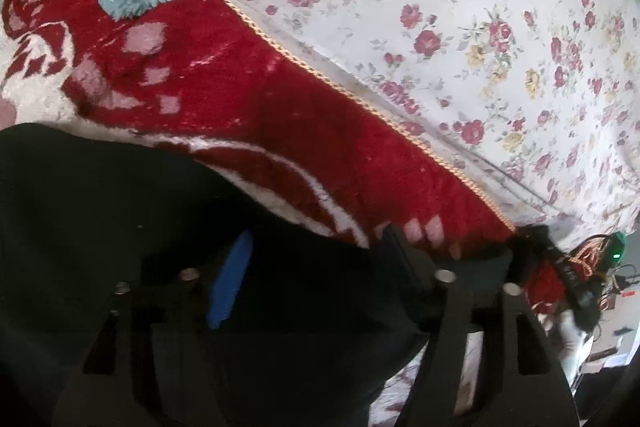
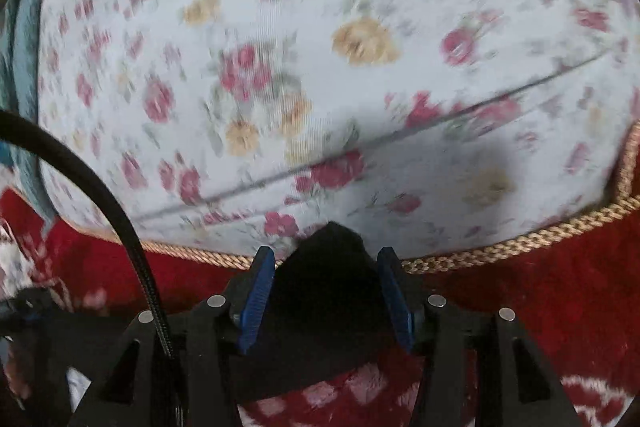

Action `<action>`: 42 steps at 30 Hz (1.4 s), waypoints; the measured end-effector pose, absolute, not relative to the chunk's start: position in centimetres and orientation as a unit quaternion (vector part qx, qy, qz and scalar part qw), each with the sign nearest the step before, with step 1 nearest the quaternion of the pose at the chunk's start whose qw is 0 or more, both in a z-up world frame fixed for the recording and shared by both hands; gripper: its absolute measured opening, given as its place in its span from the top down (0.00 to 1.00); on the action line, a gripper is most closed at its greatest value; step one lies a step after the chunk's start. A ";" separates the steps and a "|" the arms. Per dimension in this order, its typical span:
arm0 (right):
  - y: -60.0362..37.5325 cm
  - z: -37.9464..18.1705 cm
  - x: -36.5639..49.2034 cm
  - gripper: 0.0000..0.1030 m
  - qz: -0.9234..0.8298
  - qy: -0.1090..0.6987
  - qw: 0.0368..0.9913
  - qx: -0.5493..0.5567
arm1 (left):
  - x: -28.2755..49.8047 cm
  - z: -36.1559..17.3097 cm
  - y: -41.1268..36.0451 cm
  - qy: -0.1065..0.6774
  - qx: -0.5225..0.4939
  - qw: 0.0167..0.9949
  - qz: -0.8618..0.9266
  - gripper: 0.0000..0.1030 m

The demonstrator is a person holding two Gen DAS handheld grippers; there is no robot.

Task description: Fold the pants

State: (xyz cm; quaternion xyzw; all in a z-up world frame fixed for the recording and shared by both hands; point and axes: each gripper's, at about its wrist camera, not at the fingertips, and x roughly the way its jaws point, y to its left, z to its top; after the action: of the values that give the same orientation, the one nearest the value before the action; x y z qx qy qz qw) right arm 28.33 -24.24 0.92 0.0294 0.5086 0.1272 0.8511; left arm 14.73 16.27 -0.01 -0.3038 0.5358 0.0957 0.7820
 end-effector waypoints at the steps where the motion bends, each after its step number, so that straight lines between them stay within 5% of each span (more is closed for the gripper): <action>1: -24.3 0.5 28.5 0.68 0.132 0.510 0.849 0.036 | 14.8 -0.1 16.2 0.532 -0.306 0.784 0.097 0.33; 2: -24.6 0.0 28.5 0.89 0.132 0.510 0.849 0.041 | 14.9 -0.3 16.2 0.528 -0.310 0.785 0.097 0.33; 3: -24.9 0.0 28.2 0.97 0.135 0.503 0.852 0.046 | 15.1 -0.5 16.1 0.526 -0.310 0.786 0.096 0.33; 7: -26.7 1.5 25.7 0.98 0.166 0.460 0.869 0.078 | 15.6 -1.1 16.1 0.531 -0.268 0.794 0.123 0.83; 10: -28.5 3.5 23.5 0.98 0.174 0.431 0.880 0.097 | 15.4 -1.4 17.1 0.522 -0.292 0.793 0.115 0.89; 22: -33.1 10.2 15.0 0.98 0.184 0.353 0.901 0.171 | 10.8 2.6 16.4 0.473 -0.282 0.831 0.081 0.95; 42: -39.9 8.2 3.0 0.98 0.154 0.346 0.890 0.252 | -3.6 8.0 10.6 0.397 -0.219 0.890 0.042 0.95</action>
State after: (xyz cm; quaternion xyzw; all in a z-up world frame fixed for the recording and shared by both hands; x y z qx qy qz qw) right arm 3.03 -39.91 8.23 0.2520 0.3464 0.1543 0.8903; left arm -3.65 10.59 8.02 -0.2190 0.3974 0.0416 0.8902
